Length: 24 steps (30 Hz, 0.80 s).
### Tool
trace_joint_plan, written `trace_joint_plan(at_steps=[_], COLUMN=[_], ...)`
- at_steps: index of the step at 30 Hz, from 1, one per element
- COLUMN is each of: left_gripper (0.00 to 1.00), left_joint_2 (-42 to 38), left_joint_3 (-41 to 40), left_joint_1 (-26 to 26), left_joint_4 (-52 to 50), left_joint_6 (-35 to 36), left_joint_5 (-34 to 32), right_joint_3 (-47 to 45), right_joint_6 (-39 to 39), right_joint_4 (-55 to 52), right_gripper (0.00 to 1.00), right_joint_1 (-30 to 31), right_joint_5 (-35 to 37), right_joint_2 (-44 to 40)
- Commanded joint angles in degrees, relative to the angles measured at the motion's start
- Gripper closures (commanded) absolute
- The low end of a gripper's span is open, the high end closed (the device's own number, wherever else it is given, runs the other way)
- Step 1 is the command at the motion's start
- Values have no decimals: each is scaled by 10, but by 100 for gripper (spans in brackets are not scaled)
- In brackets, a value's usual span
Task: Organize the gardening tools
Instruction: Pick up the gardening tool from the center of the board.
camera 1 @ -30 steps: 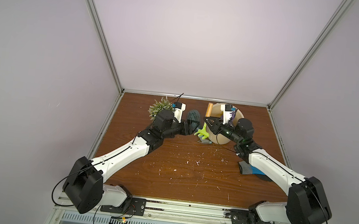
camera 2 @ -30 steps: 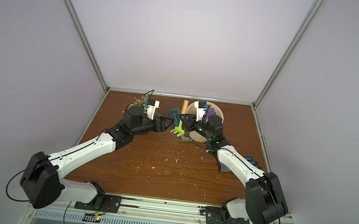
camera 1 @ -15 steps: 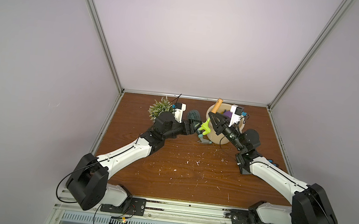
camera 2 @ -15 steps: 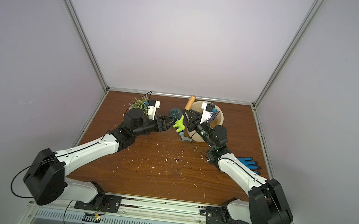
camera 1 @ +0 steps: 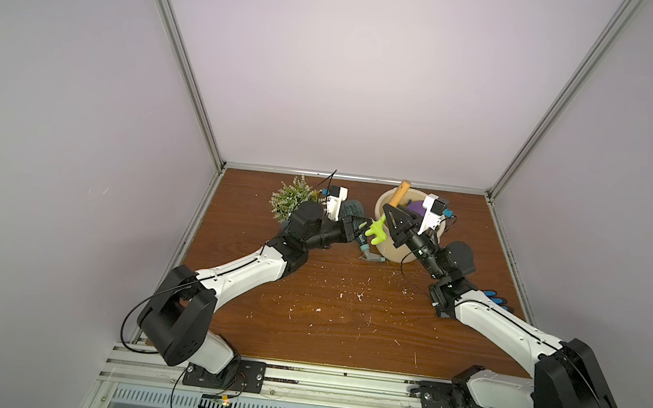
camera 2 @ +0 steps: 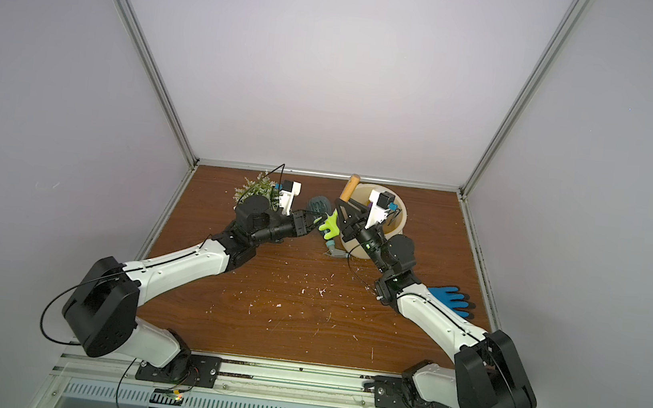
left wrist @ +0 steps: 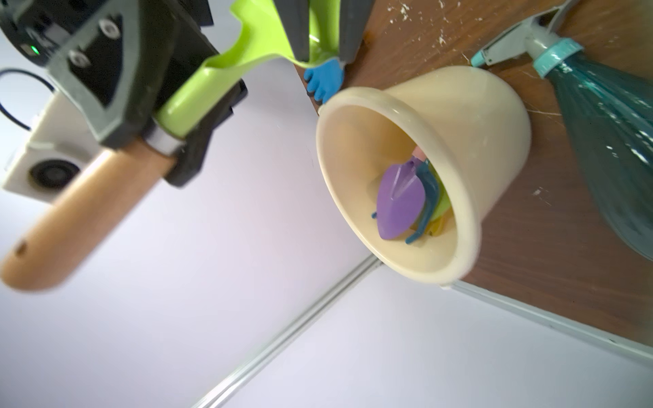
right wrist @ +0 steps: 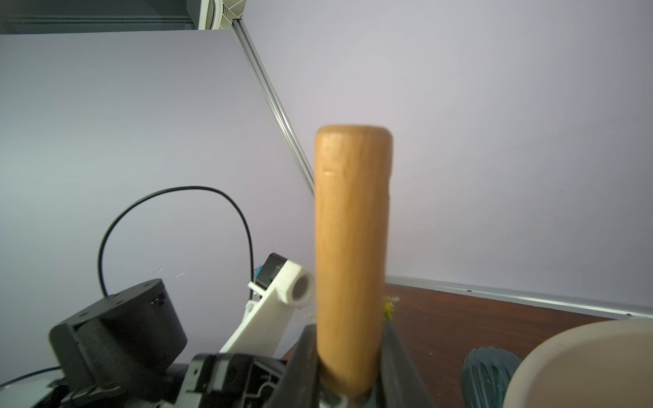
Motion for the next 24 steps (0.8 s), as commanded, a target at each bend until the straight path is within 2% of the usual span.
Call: trace_joint_plan(at_steps=[1, 4, 5, 7, 9, 13, 18, 24], left_gripper=[100, 100, 100, 100, 100, 100, 100, 100], left_joint_2=[-7, -19, -24, -31, -32, -36, -33, -34], left_joint_3=[5, 3, 5, 28, 74, 141, 193, 223], left_joint_1=[-1, 13, 17, 22, 21, 22, 21, 21], left_joint_4=[14, -6, -20, -82, -189, -343, -450, -500], left_joint_6=[17, 22, 31, 68, 130, 226, 301, 350], left_joint_5=[30, 22, 19, 0, -34, -125, -204, -269], right_joint_3=[-1, -7, -8, -6, 2, 26, 60, 78], right_joint_6=[-4, -18, -24, -33, -56, -113, -197, -253], right_joint_4=[39, 7, -8, -55, -112, -265, -432, -502], right_gripper=[90, 83, 76, 63, 57, 49, 46, 46], right_joint_1=[5, 5, 4, 4, 4, 3, 3, 4], right_joint_5=[11, 17, 20, 34, 45, 85, 122, 103], right_joint_2=[-24, -35, -39, -52, -63, -94, -116, -140])
